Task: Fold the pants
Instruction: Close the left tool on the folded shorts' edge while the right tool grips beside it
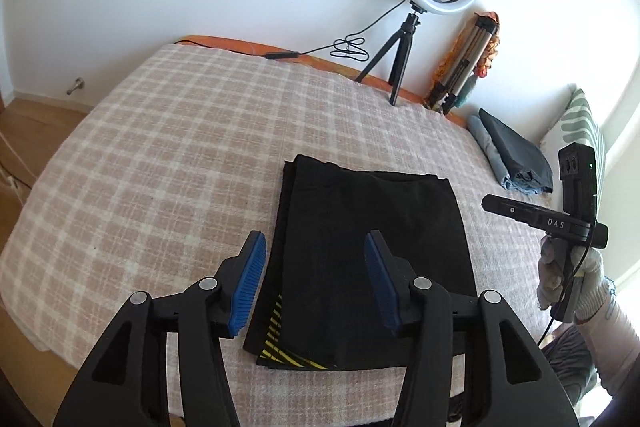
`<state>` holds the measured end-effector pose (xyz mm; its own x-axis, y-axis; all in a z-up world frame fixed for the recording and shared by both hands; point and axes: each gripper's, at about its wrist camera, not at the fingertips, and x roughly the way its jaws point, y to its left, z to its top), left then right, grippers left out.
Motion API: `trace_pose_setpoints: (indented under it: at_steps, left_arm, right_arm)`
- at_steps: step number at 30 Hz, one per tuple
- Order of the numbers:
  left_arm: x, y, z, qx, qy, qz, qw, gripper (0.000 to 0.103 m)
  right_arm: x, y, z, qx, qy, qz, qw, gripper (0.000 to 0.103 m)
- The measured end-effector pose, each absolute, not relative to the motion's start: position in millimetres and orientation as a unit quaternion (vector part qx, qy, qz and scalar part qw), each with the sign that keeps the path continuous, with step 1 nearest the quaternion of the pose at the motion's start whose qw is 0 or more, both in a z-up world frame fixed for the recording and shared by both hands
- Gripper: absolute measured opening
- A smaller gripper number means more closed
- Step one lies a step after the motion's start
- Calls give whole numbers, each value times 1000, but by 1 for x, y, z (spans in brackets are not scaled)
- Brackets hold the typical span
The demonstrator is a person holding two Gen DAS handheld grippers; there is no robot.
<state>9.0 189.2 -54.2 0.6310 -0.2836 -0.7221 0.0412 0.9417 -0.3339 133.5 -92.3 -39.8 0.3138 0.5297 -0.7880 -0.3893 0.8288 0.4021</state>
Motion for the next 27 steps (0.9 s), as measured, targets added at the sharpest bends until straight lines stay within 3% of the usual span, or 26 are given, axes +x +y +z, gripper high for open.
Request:
trace_pose_setpoints:
  at_steps: [5,15,27]
  left_arm:
    - [45,185,-63,-155,456,-133,866,64]
    - [98,177,-118,-147,518,-157,828,64]
    - [128,172,-139,-125,505,-185,834,64]
  right_arm:
    - [127,-94,-50,79,511,274,811,59]
    - [150,-86,-87,106,549,267,785,62]
    - [175,-80,-104,110,556,284,773,62]
